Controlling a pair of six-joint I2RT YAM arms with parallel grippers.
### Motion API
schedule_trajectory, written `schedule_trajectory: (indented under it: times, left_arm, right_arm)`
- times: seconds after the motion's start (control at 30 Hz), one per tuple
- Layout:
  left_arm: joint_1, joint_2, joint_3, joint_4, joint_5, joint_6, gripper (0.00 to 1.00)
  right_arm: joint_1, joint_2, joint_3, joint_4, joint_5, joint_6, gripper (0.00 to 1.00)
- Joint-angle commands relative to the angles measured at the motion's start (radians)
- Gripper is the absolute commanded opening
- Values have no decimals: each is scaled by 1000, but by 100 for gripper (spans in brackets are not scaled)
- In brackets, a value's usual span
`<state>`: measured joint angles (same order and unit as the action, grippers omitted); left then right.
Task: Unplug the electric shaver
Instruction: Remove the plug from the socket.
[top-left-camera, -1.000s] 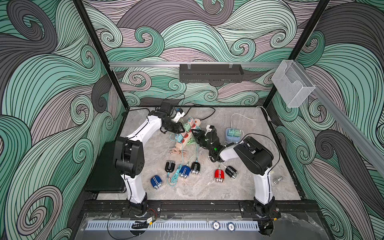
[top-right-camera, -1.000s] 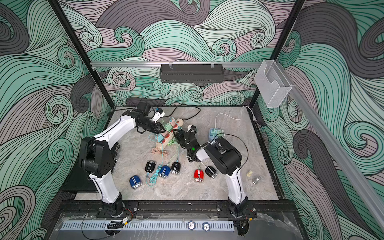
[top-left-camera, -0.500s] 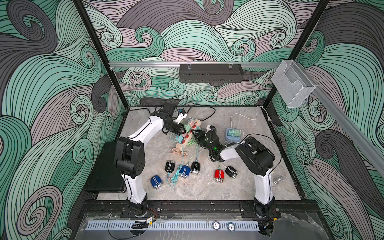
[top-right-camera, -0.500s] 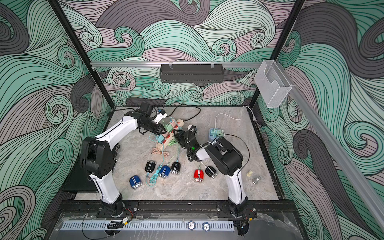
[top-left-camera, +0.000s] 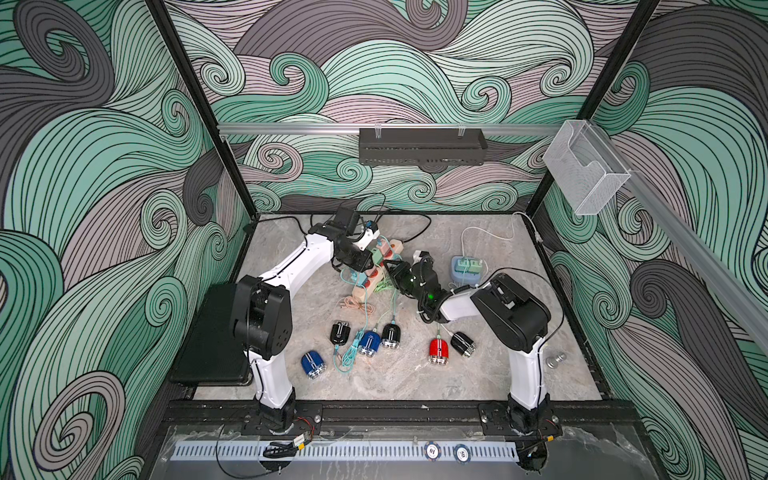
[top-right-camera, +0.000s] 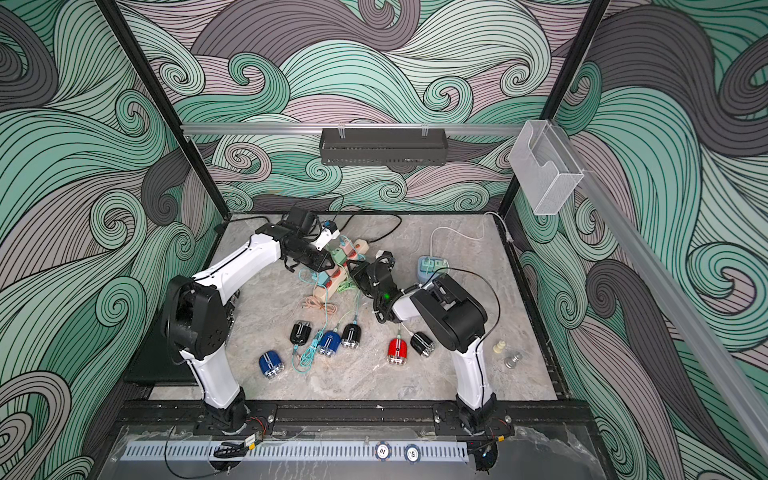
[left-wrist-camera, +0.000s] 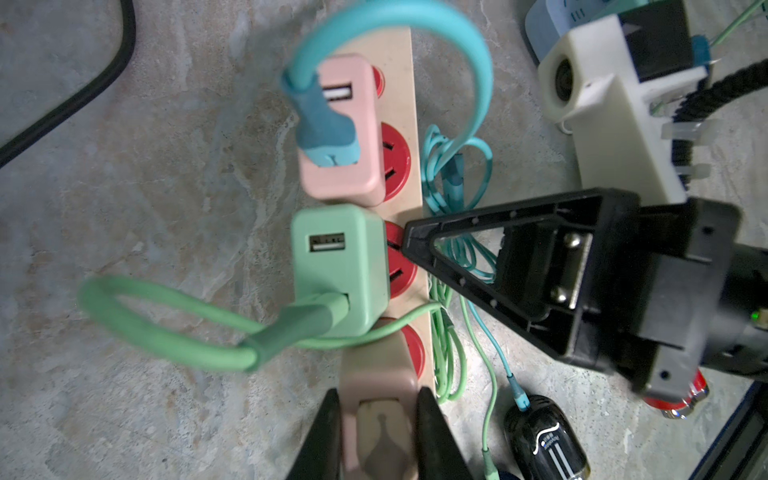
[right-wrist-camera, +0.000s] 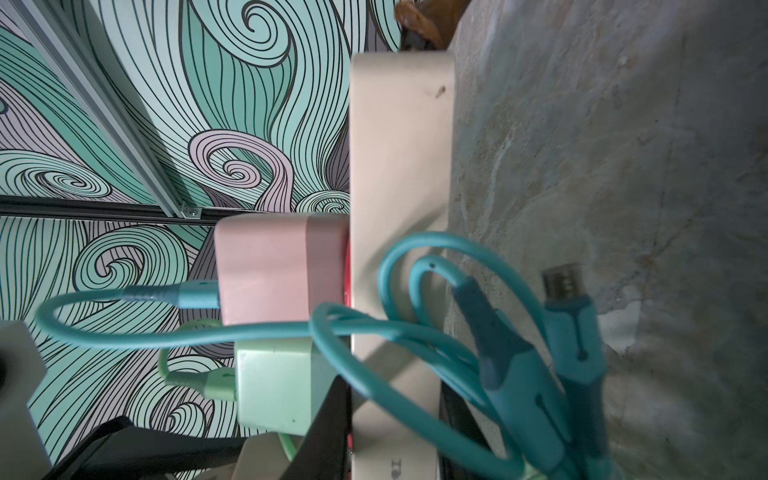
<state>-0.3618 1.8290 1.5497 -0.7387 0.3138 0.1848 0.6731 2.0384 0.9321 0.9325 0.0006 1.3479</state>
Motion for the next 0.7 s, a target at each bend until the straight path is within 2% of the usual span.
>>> schedule_trajectory:
  times: [0.0, 0.37, 0.5, 0.6, 0.67]
  left_arm:
    - [39, -50, 56, -13, 129, -13, 1]
    - [123, -10, 65, -18, 186, -23, 1]
    - [126, -13, 57, -13, 181, -8, 1]
    - [115, -17, 49, 4, 239, 11, 1]
    - [93, -32, 49, 0, 212, 15, 0]
  right_arm:
    - [-24, 16, -30, -31, 69, -27, 9]
    - [-25, 0, -34, -50, 70, -36, 8]
    - [-25, -1, -39, -53, 73, -42, 9]
    - [-23, -12, -22, -133, 83, -44, 8]
    - [-21, -21, -16, -171, 96, -55, 8]
